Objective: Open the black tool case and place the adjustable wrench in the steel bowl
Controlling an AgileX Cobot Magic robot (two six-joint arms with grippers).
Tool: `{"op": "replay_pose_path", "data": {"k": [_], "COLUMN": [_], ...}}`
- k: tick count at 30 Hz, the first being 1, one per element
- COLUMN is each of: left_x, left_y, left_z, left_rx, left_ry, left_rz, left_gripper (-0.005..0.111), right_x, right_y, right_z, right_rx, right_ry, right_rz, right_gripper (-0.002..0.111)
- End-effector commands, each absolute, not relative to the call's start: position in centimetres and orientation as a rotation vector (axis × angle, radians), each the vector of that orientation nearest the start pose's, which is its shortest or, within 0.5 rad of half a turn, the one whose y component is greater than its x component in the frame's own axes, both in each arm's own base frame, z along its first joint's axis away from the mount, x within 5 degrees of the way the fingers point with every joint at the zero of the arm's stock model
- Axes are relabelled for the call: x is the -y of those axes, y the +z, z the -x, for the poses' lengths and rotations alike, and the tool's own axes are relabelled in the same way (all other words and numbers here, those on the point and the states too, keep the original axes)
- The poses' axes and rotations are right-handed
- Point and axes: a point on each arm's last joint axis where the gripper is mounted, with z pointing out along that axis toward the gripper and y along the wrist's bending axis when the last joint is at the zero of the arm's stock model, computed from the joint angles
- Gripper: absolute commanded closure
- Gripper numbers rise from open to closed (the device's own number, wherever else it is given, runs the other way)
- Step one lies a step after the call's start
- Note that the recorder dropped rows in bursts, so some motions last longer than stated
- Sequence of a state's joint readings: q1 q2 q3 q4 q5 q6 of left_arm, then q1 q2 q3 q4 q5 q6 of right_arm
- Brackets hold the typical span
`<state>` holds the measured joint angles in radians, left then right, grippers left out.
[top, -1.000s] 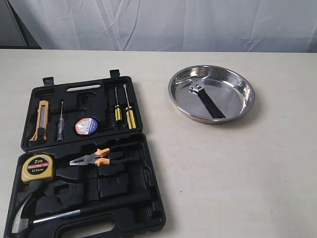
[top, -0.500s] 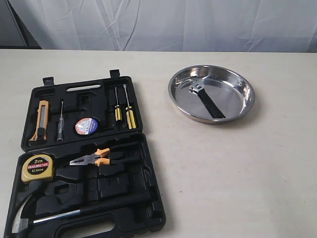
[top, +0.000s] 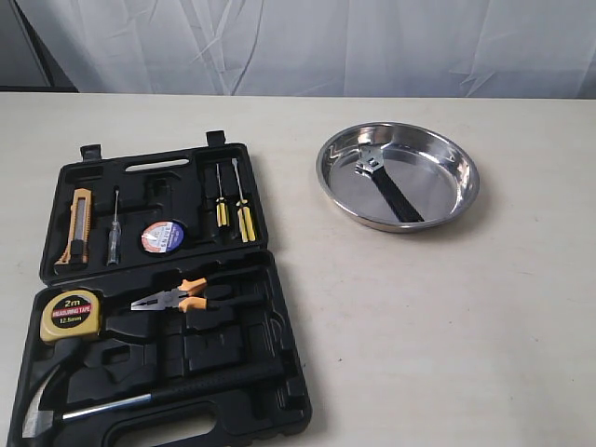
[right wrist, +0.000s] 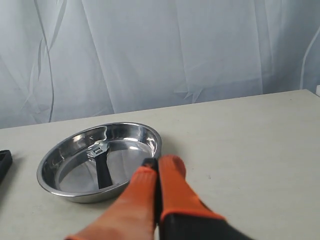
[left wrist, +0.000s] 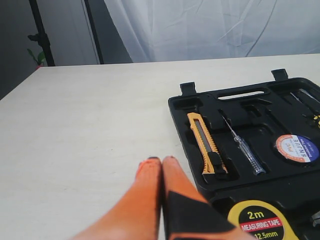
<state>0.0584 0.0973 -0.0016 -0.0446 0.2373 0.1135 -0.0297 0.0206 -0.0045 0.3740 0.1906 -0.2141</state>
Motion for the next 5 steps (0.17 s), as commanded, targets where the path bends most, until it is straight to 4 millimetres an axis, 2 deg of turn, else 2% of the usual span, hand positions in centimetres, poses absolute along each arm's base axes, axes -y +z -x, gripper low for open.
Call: {"op": "replay_pose_path", "data": {"k": [1, 5], "left_x": [-0.28, -0.28], "left_y": [18.66, 18.66], "left_z": [-6.17, -6.17], "left_rx": [-1.81, -1.81], "left_ry": [0.084, 0.084], "left_rz": [-0.016, -0.016], "left_gripper": [0.106, 0.106], "right_x": [-0.39, -0.39], "right_y": [19.72, 19.72], "right_z": [-5.74, -5.74], "right_rx": [-1.664, -1.664], "right_ry": [0.14, 0.14], "right_rz": [-0.105, -0.105], "right_gripper": [0.109, 0.109]}}
